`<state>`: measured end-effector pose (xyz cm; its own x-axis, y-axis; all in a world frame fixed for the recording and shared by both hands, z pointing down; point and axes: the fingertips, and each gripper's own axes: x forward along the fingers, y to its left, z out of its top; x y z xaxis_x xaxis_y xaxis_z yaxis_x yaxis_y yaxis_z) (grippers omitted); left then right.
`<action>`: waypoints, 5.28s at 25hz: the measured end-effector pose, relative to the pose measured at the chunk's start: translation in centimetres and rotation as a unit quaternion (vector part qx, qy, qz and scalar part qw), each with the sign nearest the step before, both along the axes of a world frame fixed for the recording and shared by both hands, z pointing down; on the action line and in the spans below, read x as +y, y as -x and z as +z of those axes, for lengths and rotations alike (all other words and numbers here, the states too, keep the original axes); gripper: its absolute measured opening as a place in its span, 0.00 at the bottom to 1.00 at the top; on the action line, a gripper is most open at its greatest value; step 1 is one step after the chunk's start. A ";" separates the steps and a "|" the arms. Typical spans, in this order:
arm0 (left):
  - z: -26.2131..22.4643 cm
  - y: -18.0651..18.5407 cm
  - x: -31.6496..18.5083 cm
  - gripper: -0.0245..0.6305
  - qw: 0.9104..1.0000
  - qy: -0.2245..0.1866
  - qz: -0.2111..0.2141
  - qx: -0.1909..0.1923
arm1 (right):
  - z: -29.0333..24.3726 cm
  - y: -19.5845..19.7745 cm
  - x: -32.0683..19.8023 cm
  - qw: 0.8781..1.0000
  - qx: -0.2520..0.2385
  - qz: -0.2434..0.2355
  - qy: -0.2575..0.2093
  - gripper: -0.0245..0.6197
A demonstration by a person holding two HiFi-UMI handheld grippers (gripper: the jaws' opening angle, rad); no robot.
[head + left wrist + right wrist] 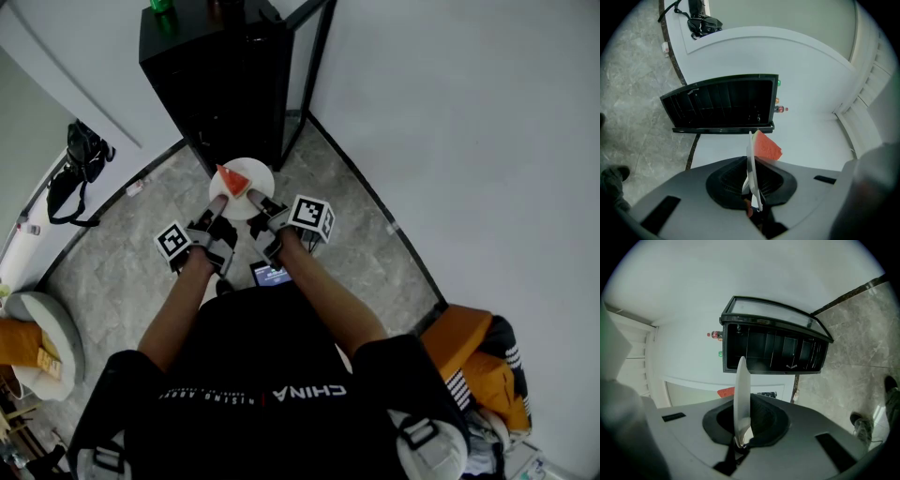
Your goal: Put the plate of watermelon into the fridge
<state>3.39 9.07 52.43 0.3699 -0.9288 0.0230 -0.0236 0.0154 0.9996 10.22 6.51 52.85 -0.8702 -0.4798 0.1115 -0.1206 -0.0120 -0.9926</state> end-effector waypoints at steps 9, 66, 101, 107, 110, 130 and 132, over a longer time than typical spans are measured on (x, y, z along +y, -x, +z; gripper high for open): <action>0.5 -3.3 -0.7 0.10 1.000 0.000 -0.007 -0.026 | 0.5 -3.0 -0.8 0.999 -0.019 -0.025 0.006 0.07; 1.4 6.9 -21.7 0.10 1.000 0.014 -0.009 -0.020 | 2.5 7.5 -21.9 0.998 -0.004 -0.057 0.033 0.07; 1.1 14.6 -27.6 0.09 0.994 0.031 -0.101 0.002 | 0.9 14.0 -27.4 0.997 0.013 -0.065 0.029 0.07; 1.0 14.9 -28.5 0.09 0.995 0.020 -0.095 -0.015 | 2.0 14.1 -28.1 0.997 -0.005 -0.051 0.056 0.07; 1.7 15.0 -29.1 0.09 0.995 0.026 -0.085 -0.054 | 2.6 14.2 -28.5 0.997 -0.008 -0.046 0.065 0.07; 5.0 15.4 -28.6 0.30 0.998 0.015 -0.051 -0.045 | 8.2 16.4 -33.9 0.998 -0.023 -0.019 0.050 0.08; 5.7 15.0 -29.0 0.30 0.998 0.015 -0.039 -0.044 | 9.4 16.8 -34.6 0.998 -0.016 -0.015 0.051 0.08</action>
